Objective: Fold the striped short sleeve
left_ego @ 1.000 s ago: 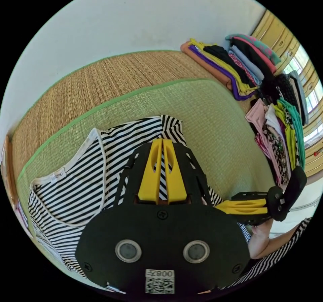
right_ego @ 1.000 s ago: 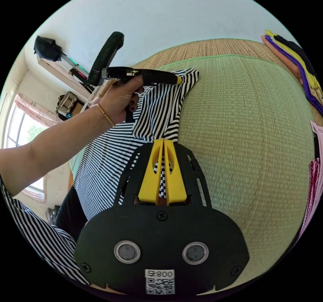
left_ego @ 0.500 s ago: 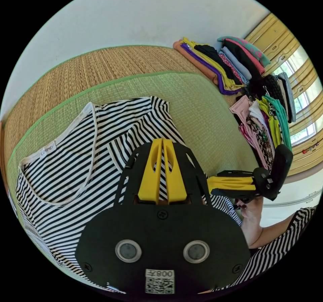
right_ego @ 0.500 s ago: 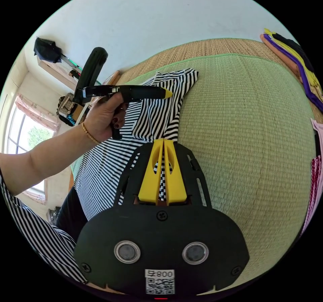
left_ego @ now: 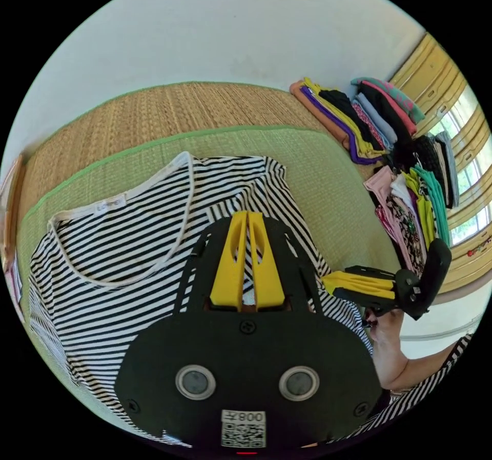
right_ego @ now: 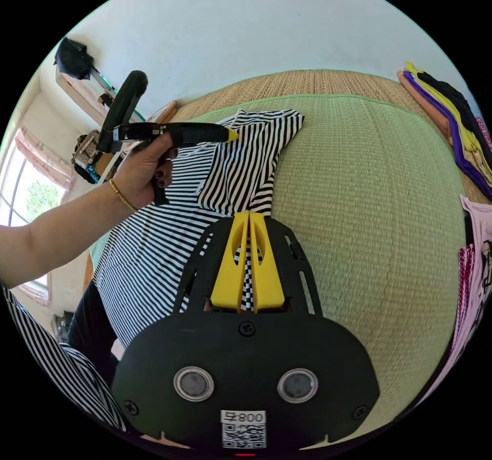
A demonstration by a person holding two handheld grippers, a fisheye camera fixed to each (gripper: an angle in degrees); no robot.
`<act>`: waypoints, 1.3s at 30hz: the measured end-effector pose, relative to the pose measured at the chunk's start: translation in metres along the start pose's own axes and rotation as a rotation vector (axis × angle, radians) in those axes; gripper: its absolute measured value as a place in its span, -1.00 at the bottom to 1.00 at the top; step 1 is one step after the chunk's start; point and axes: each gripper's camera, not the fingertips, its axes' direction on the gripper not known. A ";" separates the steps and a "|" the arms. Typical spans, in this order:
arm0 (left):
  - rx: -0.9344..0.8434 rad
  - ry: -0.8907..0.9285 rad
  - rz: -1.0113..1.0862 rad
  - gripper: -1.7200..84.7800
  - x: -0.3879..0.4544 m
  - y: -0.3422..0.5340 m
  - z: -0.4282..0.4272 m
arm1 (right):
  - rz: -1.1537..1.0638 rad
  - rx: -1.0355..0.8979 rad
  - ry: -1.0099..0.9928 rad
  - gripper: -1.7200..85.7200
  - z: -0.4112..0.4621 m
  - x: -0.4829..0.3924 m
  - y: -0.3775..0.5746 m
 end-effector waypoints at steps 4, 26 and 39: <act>0.049 0.074 -0.081 -0.96 -0.023 0.004 -0.007 | 0.030 0.000 -0.058 -0.96 -0.001 0.010 0.002; 0.001 -0.017 -0.005 -0.94 -0.030 -0.008 0.002 | 0.029 -0.001 -0.040 -0.96 -0.007 0.012 0.013; 0.056 0.191 -0.080 -0.93 -0.046 0.057 -0.016 | 0.053 -0.007 -0.073 -0.96 -0.013 0.023 0.014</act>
